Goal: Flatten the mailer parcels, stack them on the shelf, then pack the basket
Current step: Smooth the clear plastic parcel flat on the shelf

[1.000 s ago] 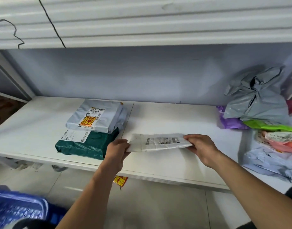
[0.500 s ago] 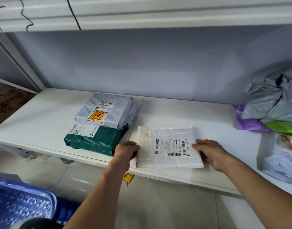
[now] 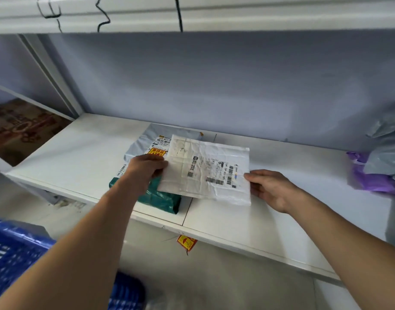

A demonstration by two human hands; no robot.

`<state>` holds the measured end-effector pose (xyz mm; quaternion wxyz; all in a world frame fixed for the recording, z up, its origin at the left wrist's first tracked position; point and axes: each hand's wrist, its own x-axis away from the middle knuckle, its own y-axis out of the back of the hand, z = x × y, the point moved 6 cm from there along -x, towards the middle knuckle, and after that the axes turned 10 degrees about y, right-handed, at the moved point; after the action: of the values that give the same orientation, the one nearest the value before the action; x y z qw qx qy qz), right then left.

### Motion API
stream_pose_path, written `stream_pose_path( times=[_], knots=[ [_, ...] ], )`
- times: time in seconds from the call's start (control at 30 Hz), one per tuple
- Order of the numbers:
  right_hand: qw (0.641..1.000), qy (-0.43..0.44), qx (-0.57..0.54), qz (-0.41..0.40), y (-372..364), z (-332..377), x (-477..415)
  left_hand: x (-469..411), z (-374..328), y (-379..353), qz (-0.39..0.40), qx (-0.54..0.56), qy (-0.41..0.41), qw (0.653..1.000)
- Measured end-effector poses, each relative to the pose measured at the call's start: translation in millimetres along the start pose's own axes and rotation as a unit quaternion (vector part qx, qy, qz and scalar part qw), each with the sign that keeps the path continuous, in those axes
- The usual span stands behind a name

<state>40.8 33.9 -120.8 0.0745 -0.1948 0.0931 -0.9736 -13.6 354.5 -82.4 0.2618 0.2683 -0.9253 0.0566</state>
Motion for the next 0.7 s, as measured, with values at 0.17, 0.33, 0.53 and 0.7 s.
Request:
stream_pose_path(
  times=[0.17,0.33,0.53,0.7],
  knots=[
    [0.999,0.008,-0.001,0.031,-65,5,-23,-21,-31,52,-0.063,-0.002,-0.026,0.998],
    [0.998,0.007,-0.002,0.058,-105,5,-41,-51,-59,79,-0.105,-0.037,-0.049,0.993],
    [0.996,0.038,0.068,0.034,-127,2,-66,-92,-89,84,-0.129,-0.121,-0.086,0.98],
    [0.987,0.083,0.139,0.0,-135,10,-86,-114,-90,83,-0.156,-0.188,-0.069,0.967]
  ],
)
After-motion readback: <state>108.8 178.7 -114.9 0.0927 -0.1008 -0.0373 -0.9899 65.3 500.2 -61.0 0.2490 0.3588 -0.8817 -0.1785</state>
